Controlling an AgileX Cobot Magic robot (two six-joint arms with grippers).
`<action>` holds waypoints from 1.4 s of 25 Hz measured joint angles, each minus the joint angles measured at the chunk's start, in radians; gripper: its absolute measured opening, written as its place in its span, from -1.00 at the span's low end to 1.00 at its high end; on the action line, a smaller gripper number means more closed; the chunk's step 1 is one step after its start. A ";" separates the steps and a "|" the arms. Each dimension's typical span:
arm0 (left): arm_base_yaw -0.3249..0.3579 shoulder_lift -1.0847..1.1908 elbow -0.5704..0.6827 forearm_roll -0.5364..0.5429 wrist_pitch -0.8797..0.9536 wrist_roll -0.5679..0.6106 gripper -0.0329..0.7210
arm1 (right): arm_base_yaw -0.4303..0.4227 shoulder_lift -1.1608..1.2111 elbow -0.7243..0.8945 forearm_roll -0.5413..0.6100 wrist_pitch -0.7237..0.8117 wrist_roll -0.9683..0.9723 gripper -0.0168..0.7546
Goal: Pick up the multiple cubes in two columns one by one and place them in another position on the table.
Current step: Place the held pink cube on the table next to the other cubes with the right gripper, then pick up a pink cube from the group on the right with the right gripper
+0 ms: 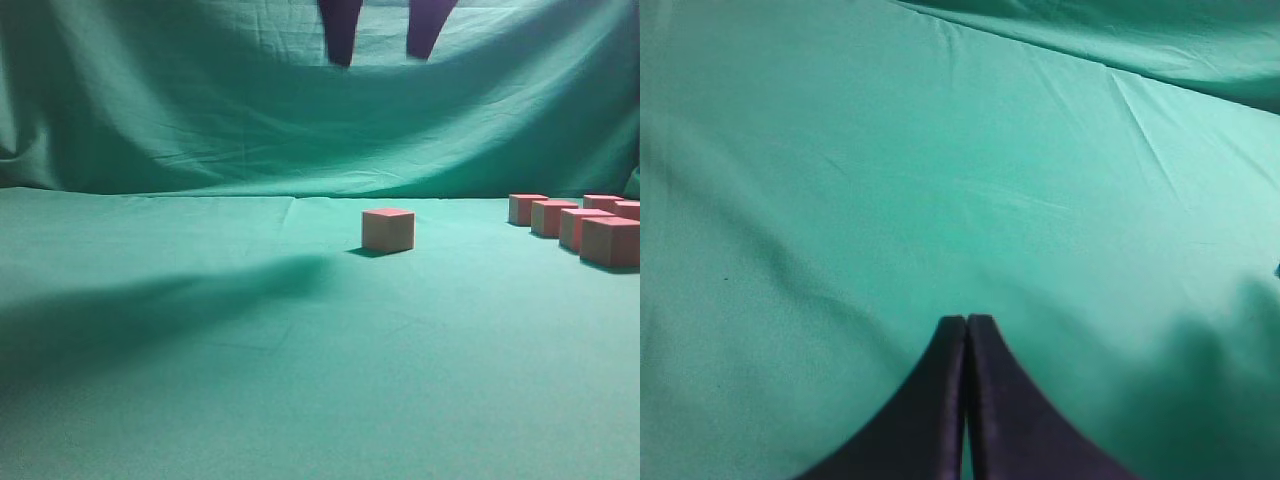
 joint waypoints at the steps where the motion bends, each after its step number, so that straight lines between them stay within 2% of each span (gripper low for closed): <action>1: 0.000 0.000 0.000 0.000 0.000 0.000 -0.91 | 0.000 -0.033 0.019 -0.024 0.002 0.017 0.64; 4: 0.000 0.000 0.000 0.000 0.000 0.000 -0.91 | -0.015 -0.153 0.094 -0.059 0.002 0.059 0.64; 11: 0.000 0.000 0.000 0.000 0.000 0.000 -0.91 | -0.119 -0.381 0.308 -0.060 0.008 0.132 0.64; 15: 0.000 0.000 0.000 0.000 0.000 0.000 -0.91 | -0.203 -0.496 0.483 -0.048 0.008 0.161 0.64; 16: 0.000 0.000 0.000 0.000 0.000 0.000 -0.91 | -0.236 -0.540 0.572 -0.046 0.008 0.170 0.52; 19: 0.000 0.000 0.000 0.000 0.000 0.000 -0.91 | -0.282 -0.599 0.724 -0.044 -0.002 0.194 0.50; 26: 0.000 0.000 0.000 0.000 0.000 0.000 -0.91 | -0.361 -0.643 1.015 -0.015 -0.156 0.233 0.50; 35: 0.000 0.000 0.000 0.000 0.000 0.000 -0.91 | -0.427 -0.625 1.178 0.008 -0.419 0.240 0.50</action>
